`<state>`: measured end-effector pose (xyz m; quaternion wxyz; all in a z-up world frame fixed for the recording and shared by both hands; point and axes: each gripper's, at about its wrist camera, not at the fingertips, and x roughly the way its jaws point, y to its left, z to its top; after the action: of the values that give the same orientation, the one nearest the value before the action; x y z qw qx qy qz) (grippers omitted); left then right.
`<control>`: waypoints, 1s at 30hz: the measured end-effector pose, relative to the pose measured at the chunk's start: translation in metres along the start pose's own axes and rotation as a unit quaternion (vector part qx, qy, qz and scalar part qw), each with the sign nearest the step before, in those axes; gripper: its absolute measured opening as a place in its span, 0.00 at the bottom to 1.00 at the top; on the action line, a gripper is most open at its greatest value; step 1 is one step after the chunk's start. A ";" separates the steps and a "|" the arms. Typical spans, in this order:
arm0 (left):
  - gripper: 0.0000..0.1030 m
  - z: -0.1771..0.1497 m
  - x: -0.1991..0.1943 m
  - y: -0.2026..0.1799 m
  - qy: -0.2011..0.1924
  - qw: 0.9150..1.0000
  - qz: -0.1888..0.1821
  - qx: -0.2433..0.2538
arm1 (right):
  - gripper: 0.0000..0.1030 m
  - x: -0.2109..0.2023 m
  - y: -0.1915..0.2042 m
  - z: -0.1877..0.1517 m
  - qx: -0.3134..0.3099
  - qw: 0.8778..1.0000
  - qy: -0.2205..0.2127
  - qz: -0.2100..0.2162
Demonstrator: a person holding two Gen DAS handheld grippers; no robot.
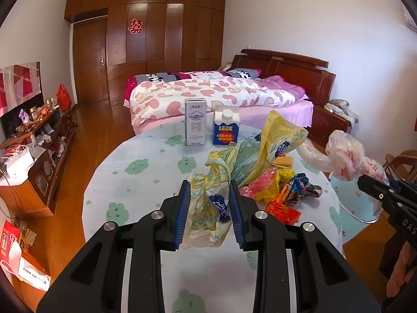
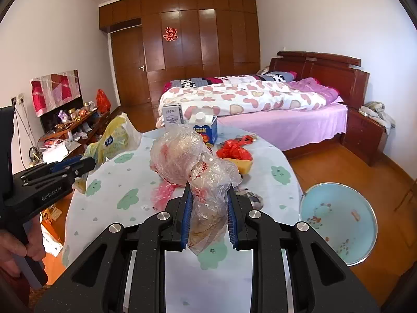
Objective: Collect trash
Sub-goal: 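Carry the wrapper and clear bag over the blue bin and release both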
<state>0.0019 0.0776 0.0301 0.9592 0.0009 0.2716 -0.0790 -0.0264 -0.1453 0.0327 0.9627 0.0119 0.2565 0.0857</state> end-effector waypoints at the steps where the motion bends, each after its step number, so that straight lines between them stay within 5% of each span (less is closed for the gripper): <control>1: 0.29 0.001 0.000 -0.003 0.000 1.000 0.000 0.002 | 0.23 -0.001 -0.002 0.000 0.002 1.000 -0.002 -0.002; 30: 0.29 0.021 0.008 -0.075 -0.010 0.998 -0.001 0.057 | 0.23 -0.031 -0.056 0.004 0.037 0.997 -0.035 -0.057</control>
<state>0.0083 0.0010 0.0463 0.9600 0.0551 0.2574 -0.0953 -0.0417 -0.2059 0.0480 0.9733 0.0363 0.2258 0.0210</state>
